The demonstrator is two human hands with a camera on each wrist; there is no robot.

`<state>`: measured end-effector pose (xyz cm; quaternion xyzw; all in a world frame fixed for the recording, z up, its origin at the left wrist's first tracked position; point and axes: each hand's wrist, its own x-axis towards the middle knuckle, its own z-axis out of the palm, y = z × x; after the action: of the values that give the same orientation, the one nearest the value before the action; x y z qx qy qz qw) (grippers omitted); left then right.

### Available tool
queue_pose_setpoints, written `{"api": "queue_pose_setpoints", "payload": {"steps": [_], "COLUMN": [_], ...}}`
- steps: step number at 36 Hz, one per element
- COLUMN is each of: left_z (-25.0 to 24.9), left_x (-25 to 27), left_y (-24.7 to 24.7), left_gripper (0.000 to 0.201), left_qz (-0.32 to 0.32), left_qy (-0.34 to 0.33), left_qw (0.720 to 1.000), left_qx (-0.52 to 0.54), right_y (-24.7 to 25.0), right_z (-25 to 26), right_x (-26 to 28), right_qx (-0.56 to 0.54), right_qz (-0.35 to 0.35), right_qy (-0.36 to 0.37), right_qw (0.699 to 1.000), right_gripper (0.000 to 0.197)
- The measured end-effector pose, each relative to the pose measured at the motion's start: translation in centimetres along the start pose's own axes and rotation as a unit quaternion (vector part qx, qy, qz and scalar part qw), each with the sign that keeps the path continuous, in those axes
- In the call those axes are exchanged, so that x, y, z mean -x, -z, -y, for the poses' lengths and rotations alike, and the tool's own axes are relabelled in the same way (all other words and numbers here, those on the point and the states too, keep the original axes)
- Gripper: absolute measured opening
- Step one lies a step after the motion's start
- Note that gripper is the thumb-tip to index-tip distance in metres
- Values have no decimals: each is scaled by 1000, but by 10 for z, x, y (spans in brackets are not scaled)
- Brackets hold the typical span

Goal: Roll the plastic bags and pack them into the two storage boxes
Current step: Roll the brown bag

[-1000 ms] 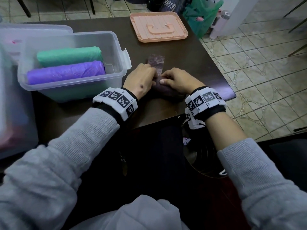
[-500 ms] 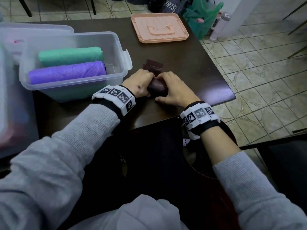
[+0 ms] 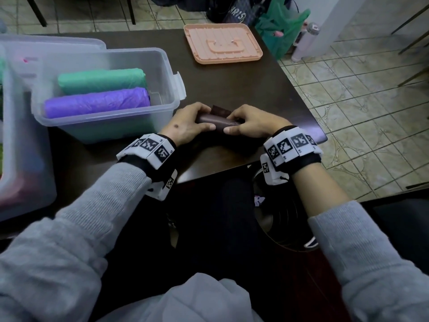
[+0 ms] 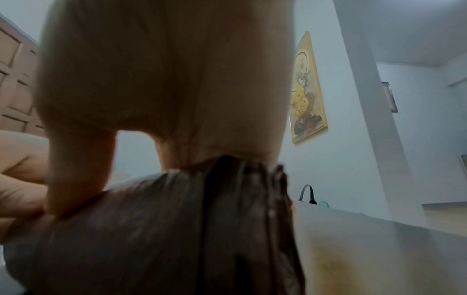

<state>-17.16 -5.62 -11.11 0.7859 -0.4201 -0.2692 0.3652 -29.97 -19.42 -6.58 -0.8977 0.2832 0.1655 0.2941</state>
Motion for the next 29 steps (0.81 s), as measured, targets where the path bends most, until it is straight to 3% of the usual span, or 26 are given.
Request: {"api": "queue_pose_setpoints", "payload": {"steps": [3,8,9,12,15,21,29], "left_z": [0,-1,-1,-1,-1,-3,-3], "left_x": [-1,-3,-3,-2,-1,4,32], "left_y": [1,2,3,4,6,8,10], "left_gripper": [42,42,42,41,42,47,62], "left_qz": [1,10,12,15,16,18,-22], "left_qy": [12,19,19,16,12,9,59], "left_qw": [1000,999,999,999,999,999,997], "left_qx": [20,32,33,36,38,34,45], "right_y": [4,8,7,3,1,-11,-23], "right_z": [1,9,11,16,19,20,29], "right_x": [-1,-5,-6,-10,-9,-2,-1], "right_qx": [2,-8,-2,26,20,20,27], "right_qz": [28,46,54,71,69,5,-48], "right_qy": [-25,-38,-37,-30,-13,21,20], "right_qw": [999,998,998,997,997,1000,998], "right_gripper": [38,85,82,46,36,35,41]}}
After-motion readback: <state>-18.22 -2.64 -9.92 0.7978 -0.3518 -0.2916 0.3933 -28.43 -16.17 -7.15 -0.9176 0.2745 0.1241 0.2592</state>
